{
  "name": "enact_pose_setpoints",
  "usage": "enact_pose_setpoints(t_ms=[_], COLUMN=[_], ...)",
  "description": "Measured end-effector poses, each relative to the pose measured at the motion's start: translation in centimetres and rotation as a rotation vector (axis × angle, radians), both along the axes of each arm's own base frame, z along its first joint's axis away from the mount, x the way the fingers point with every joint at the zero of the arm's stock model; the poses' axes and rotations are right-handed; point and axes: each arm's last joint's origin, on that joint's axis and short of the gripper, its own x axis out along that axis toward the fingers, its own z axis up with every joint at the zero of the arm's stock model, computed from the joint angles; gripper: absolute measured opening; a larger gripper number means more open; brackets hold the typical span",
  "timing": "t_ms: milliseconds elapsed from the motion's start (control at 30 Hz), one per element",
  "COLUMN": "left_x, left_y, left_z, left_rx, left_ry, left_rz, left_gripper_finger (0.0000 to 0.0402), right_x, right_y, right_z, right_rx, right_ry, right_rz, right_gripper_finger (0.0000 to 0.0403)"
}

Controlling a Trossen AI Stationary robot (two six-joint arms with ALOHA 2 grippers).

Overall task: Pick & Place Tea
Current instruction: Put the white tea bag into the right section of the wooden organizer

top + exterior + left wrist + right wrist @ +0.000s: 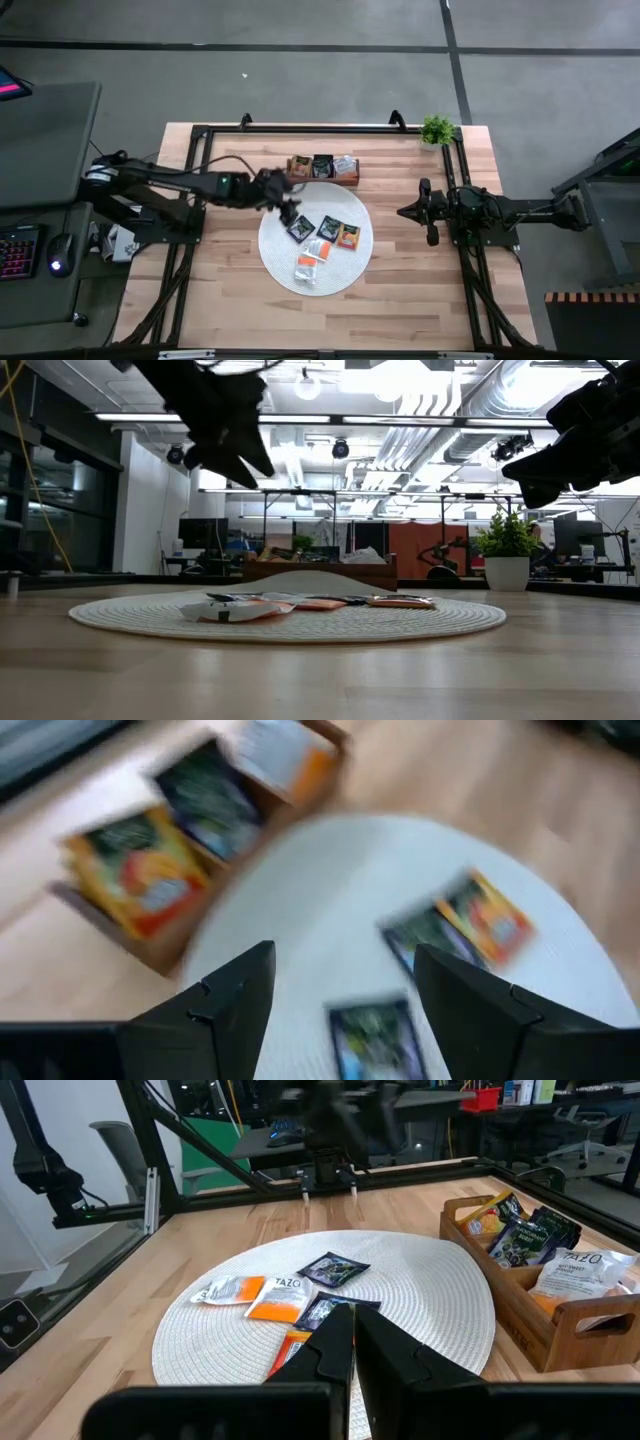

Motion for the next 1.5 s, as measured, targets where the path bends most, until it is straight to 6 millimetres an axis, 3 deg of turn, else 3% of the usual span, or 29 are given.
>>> enact_pose_setpoints(t_ms=[333, 667, 867, 1133, 1500], left_x=[-1.4, -1.1, -0.1, 1.1, 2.2], left_y=[-6.5, -11.1, -14.3, -17.3, -19.5], left_z=[-1.2, -4.6, -5.4, -5.9, -7.6], left_rx=[0.059, 0.132, 0.175, 0.249, 0.329], left_ry=[0.168, 0.278, 0.278, 0.29, 0.331], left_rz=[-0.347, -0.438, -0.445, -0.507, -0.58], left_gripper_finger=[0.0238, 0.0238, 0.0238, 0.0238, 0.0238], right_x=[0.0, 0.0, 0.0, 0.0, 0.0], right_y=[0.0, 0.0, 0.0, 0.0, 0.0], right_z=[0.0, 0.0, 0.0, 0.0, 0.0], right_rx=[0.0, 0.0, 0.0, 0.0, 0.0], right_ry=[0.0, 0.0, 0.0, 0.0, 0.0], right_rz=[0.0, 0.0, 0.0, 0.0, 0.0], right_gripper_finger=[0.0012, 0.0012, 0.0012, 0.0012, 0.0012])
